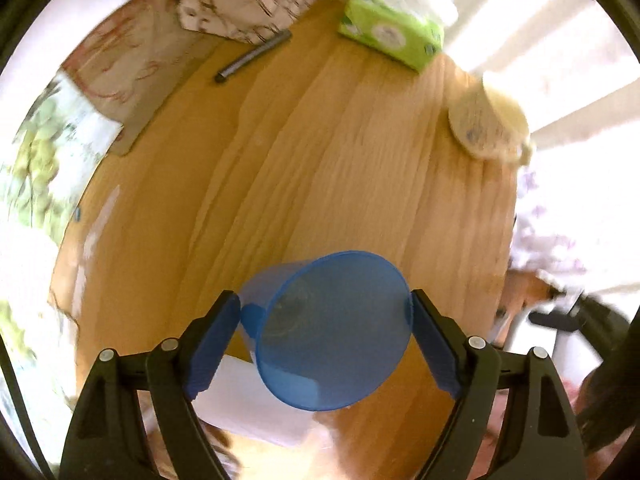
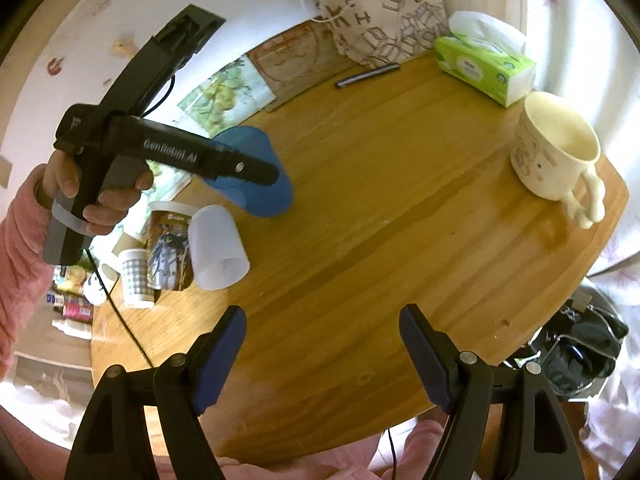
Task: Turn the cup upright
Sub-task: 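Lift the blue cup with the left tool and rotate it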
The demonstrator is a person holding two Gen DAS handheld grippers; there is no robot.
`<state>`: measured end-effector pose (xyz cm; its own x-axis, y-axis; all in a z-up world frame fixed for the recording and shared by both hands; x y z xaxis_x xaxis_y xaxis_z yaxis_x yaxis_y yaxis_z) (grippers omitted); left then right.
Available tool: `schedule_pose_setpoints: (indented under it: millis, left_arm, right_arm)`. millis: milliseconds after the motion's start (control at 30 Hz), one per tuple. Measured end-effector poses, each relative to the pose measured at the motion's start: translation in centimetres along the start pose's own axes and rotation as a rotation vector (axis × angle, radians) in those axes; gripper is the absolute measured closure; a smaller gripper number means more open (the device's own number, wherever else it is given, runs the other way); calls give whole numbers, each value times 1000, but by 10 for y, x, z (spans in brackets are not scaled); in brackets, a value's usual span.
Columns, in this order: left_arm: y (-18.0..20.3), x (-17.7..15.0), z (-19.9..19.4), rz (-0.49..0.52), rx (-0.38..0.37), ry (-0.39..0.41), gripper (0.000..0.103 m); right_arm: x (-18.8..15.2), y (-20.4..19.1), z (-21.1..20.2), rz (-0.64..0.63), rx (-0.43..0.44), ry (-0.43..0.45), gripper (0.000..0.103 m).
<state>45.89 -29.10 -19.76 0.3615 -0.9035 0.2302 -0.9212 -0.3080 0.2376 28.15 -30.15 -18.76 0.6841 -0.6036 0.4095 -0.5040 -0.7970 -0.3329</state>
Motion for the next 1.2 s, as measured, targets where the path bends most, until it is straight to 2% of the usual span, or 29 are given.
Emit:
schedule_pose_setpoints:
  millis: [167,300,633,967,1200]
  left_arm:
    - [21,-5,-12,-176,-77,104,17]
    - [31,-22,-19,-328,-152,168,17]
    - [59,-99,-6,-669,-283,244,17]
    - [85,-163,11,-864,-321,293,17]
    - [79,-181,20,-934,-358,314,17]
  right_arm:
    - [3,2,-10,-70,33,14,24]
    - [2,10,-21,-121,55,21,23]
    - [-15,31,-45,-264,81,22,23]
    - [-42,27,-56,-407,145,-21,23]
    - [-61,10,-49,-502,177,-66,24]
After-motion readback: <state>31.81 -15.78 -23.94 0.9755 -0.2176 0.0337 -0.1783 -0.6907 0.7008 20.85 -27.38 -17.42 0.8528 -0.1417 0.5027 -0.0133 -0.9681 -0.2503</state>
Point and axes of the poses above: each gripper's, at about its wrist camera, not at the fingertips, and z roughly the way its jaws point, y to its right, x to its top, the point moved 6 cm from there along z, roughly the way its jaws point, and after that the axes turned 5 degrees about y, right-handed, at the moved point
